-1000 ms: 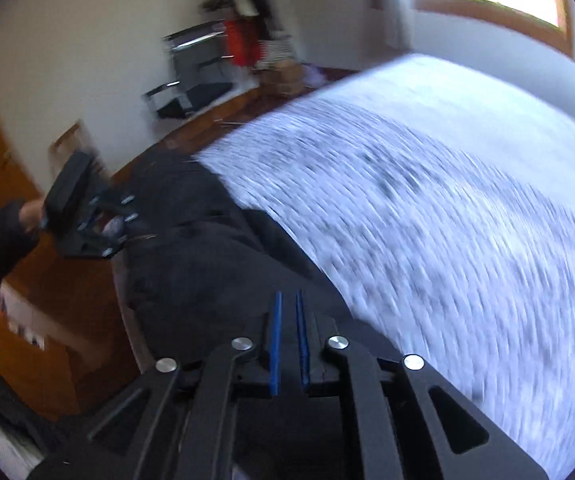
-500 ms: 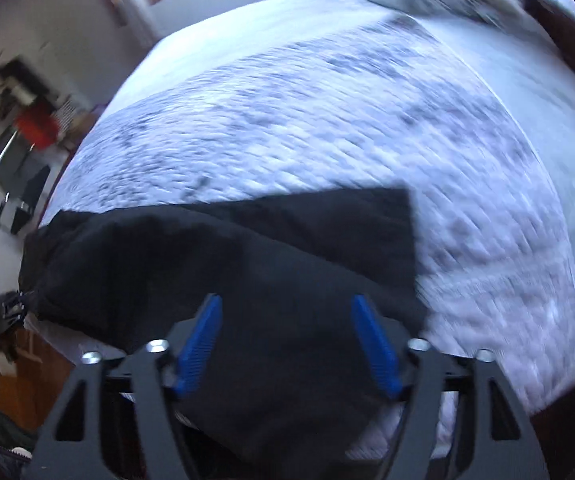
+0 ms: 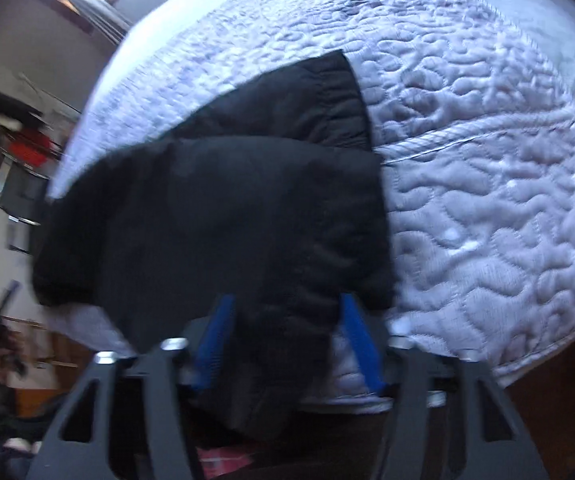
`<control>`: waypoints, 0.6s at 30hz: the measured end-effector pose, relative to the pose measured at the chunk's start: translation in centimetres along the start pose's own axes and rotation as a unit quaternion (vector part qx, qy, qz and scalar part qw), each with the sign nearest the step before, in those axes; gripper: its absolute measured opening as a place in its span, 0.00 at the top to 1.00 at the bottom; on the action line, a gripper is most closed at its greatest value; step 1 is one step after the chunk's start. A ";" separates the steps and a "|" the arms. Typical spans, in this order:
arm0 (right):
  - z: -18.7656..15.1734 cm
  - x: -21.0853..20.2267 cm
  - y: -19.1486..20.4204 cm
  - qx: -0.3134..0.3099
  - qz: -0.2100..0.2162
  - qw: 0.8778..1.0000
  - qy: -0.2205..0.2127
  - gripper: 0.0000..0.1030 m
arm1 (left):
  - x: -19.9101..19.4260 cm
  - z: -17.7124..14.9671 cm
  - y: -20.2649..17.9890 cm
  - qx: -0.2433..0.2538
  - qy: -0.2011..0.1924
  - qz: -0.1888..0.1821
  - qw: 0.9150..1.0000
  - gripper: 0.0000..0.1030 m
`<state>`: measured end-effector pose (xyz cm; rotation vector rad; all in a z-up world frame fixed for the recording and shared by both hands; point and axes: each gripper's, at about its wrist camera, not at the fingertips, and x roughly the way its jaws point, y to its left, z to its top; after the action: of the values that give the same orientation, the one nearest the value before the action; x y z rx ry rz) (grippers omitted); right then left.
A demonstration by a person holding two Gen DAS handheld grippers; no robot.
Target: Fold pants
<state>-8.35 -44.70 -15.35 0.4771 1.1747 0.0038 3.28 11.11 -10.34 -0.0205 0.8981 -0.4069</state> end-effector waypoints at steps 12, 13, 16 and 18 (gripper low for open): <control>7.6 -5.0 1.4 -0.048 -0.021 0.992 -0.111 0.93 | 6.3 -1.4 -1.3 -0.093 0.013 0.045 0.995 0.07; 8.2 -4.5 1.3 -0.047 -0.033 0.993 -0.100 0.93 | 6.3 -1.4 -1.3 -0.095 0.011 0.048 0.994 0.07; 8.5 -2.4 0.0 -0.042 -0.038 0.997 -0.054 0.67 | 6.2 -1.6 -1.5 -0.097 0.006 0.064 0.993 0.07; 7.2 -2.4 -1.4 -0.025 -0.029 0.998 -0.052 0.57 | 6.1 -1.7 -1.8 -0.093 0.012 0.070 0.993 0.07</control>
<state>-3.25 -49.11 -11.56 0.3938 1.0836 -0.0410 4.77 7.54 -15.63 -0.1238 0.9518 -0.1918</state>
